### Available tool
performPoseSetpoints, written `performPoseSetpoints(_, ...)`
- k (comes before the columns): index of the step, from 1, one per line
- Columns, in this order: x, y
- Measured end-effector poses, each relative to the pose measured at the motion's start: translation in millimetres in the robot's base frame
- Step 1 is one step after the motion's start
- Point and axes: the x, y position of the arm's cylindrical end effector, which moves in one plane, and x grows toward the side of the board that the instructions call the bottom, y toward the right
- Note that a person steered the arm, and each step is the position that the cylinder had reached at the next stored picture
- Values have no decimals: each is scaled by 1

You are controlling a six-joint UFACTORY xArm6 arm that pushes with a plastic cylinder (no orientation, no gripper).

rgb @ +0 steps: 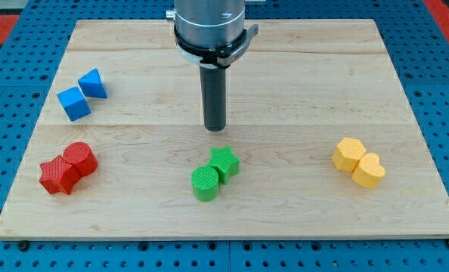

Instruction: Move the blue blocks to the top side

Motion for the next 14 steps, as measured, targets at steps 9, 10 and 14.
performPoseSetpoints(9, -44, -184)
performPoseSetpoints(10, -71, -198)
performPoseSetpoints(14, -142, -195)
